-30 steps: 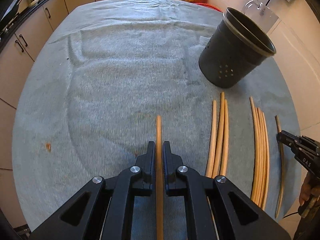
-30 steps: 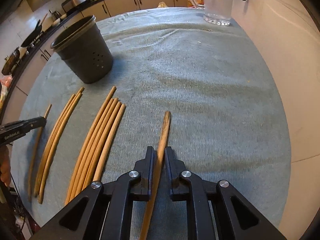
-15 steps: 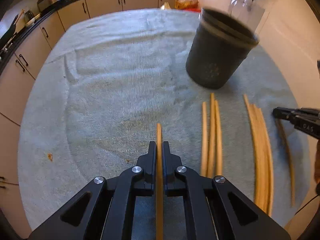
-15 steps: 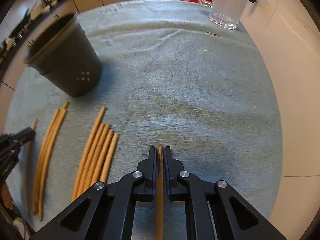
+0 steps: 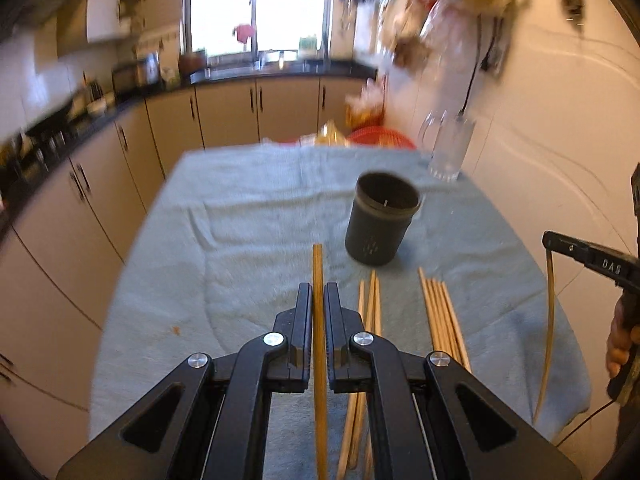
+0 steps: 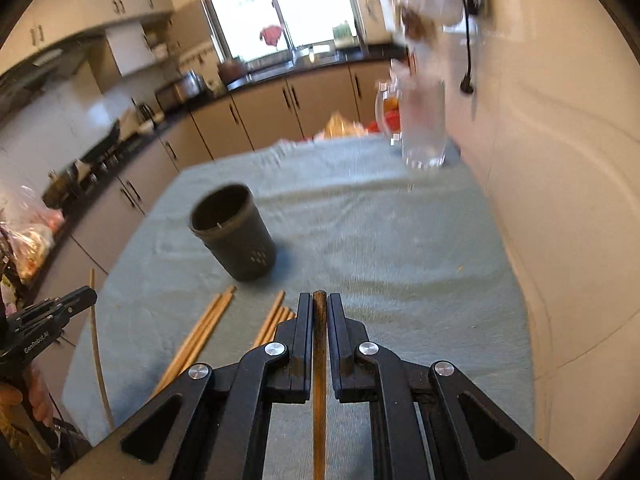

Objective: Organize utensils
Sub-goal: 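Lift both held chopsticks and carry them over the black utensil holder, then lower both chopsticks into the holder and open both grippers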

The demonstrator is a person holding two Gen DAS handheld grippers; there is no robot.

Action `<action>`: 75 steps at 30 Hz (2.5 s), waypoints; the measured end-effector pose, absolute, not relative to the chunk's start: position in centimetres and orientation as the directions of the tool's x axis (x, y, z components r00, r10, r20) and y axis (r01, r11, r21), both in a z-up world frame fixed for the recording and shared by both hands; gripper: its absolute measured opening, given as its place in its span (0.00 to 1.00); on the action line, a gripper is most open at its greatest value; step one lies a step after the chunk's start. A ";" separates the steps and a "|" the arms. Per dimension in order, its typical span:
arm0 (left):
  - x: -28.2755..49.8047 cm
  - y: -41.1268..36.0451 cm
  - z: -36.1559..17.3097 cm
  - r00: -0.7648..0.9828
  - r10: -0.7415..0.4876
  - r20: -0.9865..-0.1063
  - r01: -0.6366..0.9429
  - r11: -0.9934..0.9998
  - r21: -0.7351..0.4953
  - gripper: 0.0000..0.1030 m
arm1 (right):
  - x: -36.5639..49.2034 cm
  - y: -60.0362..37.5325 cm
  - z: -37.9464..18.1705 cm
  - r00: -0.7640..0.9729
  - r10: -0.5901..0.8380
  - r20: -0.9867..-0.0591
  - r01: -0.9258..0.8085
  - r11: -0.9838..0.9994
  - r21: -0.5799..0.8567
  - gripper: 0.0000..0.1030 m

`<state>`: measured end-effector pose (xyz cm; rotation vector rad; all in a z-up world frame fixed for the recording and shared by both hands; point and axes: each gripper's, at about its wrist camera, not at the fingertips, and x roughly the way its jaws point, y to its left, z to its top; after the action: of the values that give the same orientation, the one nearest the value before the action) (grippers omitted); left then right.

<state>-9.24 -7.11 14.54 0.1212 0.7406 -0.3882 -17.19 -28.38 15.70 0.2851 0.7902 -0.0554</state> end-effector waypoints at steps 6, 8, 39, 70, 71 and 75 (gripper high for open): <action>-14.8 -6.6 17.1 0.746 -0.320 -0.584 0.402 0.916 0.011 0.05 | -20.9 -27.8 18.1 0.773 0.037 -0.634 0.132 0.967 0.217 0.07; -16.2 -6.5 17.7 0.756 -0.331 -0.564 0.410 0.912 0.015 0.05 | -22.0 -27.3 18.7 0.793 0.028 -0.608 0.125 0.970 0.207 0.07; -8.8 -9.0 29.2 0.799 -0.459 -0.389 0.439 0.887 -0.146 0.05 | -15.9 -26.2 28.4 0.941 0.058 -0.333 0.034 0.964 0.263 0.07; 4.3 -13.1 22.3 0.741 -0.426 -0.519 0.347 0.905 -0.247 0.41 | -1.0 -29.0 20.1 0.887 0.079 -0.454 0.131 0.901 0.413 0.35; 3.7 -12.7 22.8 0.745 -0.427 -0.513 0.348 0.904 -0.246 0.41 | -1.5 -29.0 20.5 0.891 0.071 -0.448 0.133 0.903 0.408 0.35; -0.3 -10.5 24.5 0.776 -0.404 -0.484 0.347 0.915 -0.208 0.43 | -4.4 -29.2 22.9 0.898 0.057 -0.435 0.123 0.919 0.375 0.36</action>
<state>-0.34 -10.46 24.51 -0.1092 0.5483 -0.4072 -4.41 -29.19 22.93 0.4084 0.4566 -0.0350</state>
